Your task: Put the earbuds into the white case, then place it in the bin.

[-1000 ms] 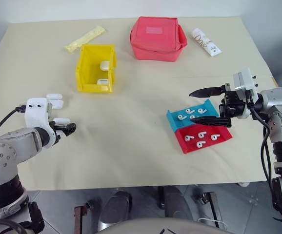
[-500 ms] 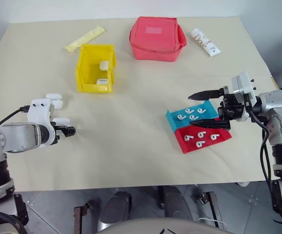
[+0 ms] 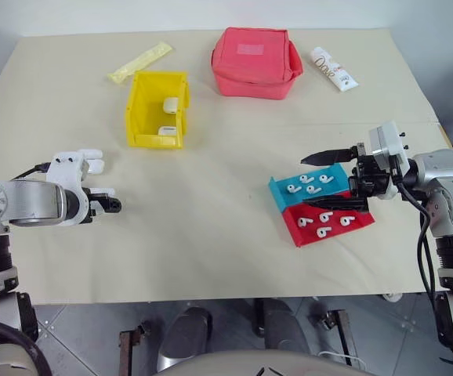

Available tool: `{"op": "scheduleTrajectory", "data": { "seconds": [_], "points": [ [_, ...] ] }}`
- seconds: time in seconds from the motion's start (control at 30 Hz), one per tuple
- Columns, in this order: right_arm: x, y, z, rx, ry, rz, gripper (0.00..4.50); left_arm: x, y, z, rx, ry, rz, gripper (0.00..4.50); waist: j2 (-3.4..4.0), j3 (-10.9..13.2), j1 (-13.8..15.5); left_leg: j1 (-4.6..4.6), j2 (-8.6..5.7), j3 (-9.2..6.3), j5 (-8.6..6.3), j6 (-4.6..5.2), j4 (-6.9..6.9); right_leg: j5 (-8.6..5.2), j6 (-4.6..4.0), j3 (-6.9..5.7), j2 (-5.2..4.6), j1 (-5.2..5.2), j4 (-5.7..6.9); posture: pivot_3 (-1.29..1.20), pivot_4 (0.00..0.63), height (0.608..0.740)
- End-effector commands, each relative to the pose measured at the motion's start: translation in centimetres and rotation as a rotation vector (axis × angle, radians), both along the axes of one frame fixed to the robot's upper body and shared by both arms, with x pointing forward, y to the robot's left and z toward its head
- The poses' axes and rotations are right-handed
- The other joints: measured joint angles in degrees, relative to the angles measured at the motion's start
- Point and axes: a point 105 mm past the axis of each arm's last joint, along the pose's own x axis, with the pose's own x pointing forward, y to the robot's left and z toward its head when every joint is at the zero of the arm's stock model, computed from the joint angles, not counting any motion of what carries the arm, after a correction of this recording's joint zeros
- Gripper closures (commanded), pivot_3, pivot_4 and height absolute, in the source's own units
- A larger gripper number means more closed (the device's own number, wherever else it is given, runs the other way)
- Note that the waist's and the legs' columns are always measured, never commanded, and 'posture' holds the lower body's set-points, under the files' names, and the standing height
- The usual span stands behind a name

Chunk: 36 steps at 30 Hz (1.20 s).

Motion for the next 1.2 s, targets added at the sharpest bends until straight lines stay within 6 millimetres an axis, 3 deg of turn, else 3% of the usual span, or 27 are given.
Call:
{"op": "scheduleTrajectory", "data": {
  "seconds": [0.03,0.17,0.27,0.37,0.5,0.63,0.7,0.77,0.93,1.03,1.2],
  "points": [
    [-0.4,-0.2,1.1,0.018,-0.042,0.003,0.00,0.3,0.1,0.1,0.000,0.003,0.004,0.05,0.00,0.00,0.01,-0.01,0.00,0.00,0.00,0.00,0.00,0.00,0.00,0.00,0.00,-0.01,0.00,0.00,0.150,0.740],
    [-0.5,-0.3,1.1,0.016,-0.041,-0.006,0.00,0.2,-0.1,-0.2,-0.003,0.025,-0.014,0.05,0.00,-0.02,0.04,0.01,0.00,0.01,0.02,0.01,0.01,0.00,0.00,0.03,-0.03,0.00,0.04,0.00,0.150,0.740],
    [-0.5,-0.4,1.1,0.017,-0.041,-0.012,0.00,-0.2,-0.1,-0.5,0.016,0.052,-0.035,0.60,0.00,-0.02,-0.03,0.02,0.01,0.02,0.03,0.01,0.01,0.00,0.00,0.06,-0.03,-0.01,0.05,0.00,0.150,0.740],
    [-0.5,-0.4,1.1,0.016,-0.042,-0.018,0.00,-0.5,-0.1,-0.6,0.017,0.061,-0.037,1.56,0.00,-0.02,-0.08,0.05,0.02,0.05,0.03,0.01,-0.02,0.00,0.00,0.09,-0.02,-0.01,0.05,0.00,0.150,0.740],
    [-0.3,-0.6,1.3,0.013,-0.049,-0.034,0.00,-0.7,-0.2,0.0,0.008,0.031,-0.063,1.68,0.00,-0.02,-0.11,0.04,0.03,0.08,0.03,0.01,-0.03,0.00,0.00,0.12,-0.02,-0.04,0.05,0.00,0.150,0.740],
    [-0.3,-0.9,1.8,0.017,-0.059,-0.054,0.00,0.4,-4.7,3.2,-0.040,-0.252,-0.276,1.68,-0.04,-0.01,-0.02,-0.04,0.08,0.17,0.03,0.02,-0.01,0.00,0.00,0.17,-0.04,-0.11,0.05,0.00,0.150,0.740],
    [-0.5,-1.0,2.0,0.017,-0.065,-0.067,0.00,0.5,-8.1,5.2,-0.141,-0.491,-0.442,1.68,-0.05,-0.01,0.06,-0.12,0.13,0.17,0.04,0.03,0.05,0.00,0.00,0.12,-0.08,-0.10,0.01,0.00,0.150,0.740],
    [-0.8,-1.1,2.2,0.019,-0.065,-0.085,0.00,0.3,-9.9,5.9,-0.220,-0.627,-0.542,1.68,-0.05,-0.02,0.07,-0.09,0.11,0.27,0.05,0.05,0.02,0.02,0.03,0.12,-0.13,-0.03,-0.12,0.00,0.150,0.740],
    [-1.7,-1.7,2.0,0.017,-0.068,-0.163,0.00,-1.4,-14.2,5.8,-0.489,-0.942,-0.848,1.68,-0.02,-0.05,0.05,-0.05,0.25,0.51,0.04,0.08,-0.01,0.06,0.10,0.15,-0.06,0.01,-0.36,0.00,0.150,0.740],
    [-2.3,-2.2,1.7,0.019,-0.072,-0.280,0.00,-2.6,-15.9,4.0,-0.586,-1.081,-1.023,1.68,-0.01,-0.06,0.20,-0.08,0.29,0.55,0.03,0.12,0.03,0.08,0.10,0.14,-0.05,0.01,-0.45,0.00,0.150,0.740],
    [-5.1,-4.7,0.2,-0.018,-0.018,-0.529,0.00,-2.2,-17.5,2.1,-0.591,-1.246,-1.217,1.68,0.03,-0.10,1.92,-0.18,0.30,0.99,-0.02,0.27,0.22,0.26,0.19,0.07,-0.03,0.08,-0.82,0.00,0.150,0.740]
  ]
}}
